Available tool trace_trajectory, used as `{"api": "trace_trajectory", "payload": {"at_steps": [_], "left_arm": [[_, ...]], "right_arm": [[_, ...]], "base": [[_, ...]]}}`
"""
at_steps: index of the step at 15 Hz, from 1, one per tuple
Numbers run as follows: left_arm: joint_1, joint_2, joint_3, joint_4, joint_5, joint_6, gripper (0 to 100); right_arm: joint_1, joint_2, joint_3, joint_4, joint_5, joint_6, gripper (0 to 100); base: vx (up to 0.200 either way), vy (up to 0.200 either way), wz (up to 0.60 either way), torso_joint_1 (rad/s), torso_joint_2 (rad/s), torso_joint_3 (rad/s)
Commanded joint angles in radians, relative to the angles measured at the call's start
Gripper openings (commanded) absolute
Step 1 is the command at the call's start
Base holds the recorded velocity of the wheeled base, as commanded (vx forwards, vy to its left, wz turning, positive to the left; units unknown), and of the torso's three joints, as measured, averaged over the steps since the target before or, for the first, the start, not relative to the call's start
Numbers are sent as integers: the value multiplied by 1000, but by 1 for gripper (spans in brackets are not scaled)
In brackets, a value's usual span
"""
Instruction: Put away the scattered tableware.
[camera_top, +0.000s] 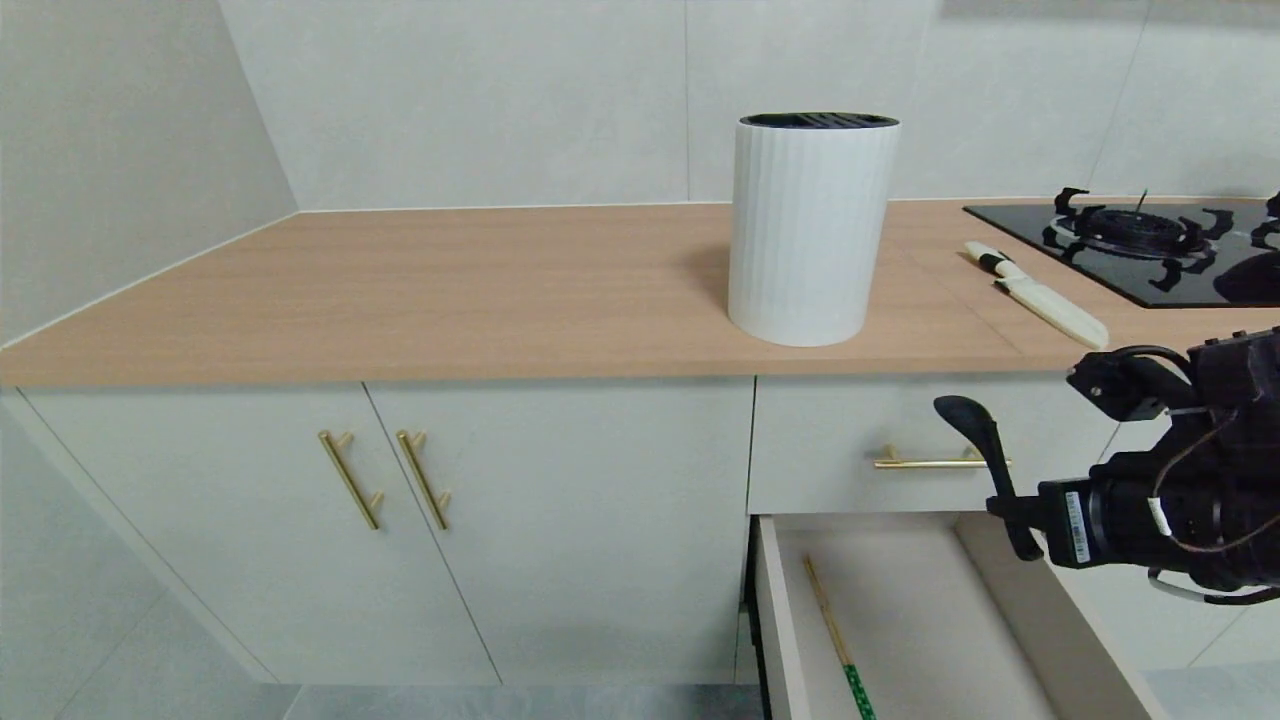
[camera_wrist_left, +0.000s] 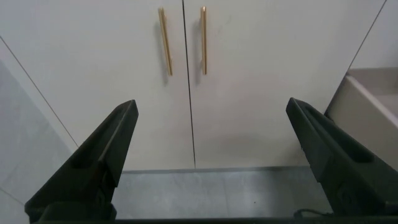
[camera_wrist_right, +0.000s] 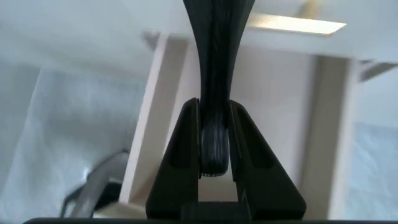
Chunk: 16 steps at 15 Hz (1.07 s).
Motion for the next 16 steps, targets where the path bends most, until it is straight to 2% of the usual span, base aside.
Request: {"api": "trace_trajectory", "payload": {"at_steps": [1, 8, 14, 16], "left_arm": [[1, 2, 0, 0, 0, 1, 100], [1, 2, 0, 0, 0, 1, 100], [1, 2, 0, 0, 0, -1, 100], [1, 2, 0, 0, 0, 1, 100]], "right_arm": [[54, -28, 48, -3, 2, -45, 0], [65, 108, 69, -4, -4, -57, 0], [39, 209, 61, -7, -12, -57, 0], [2, 292, 58, -58, -27, -57, 0]], "base": [[0, 0, 0, -159, 461, 315], [0, 0, 0, -108, 422, 300], [0, 0, 0, -10, 44, 27], [0, 0, 0, 0, 0, 0]]}}
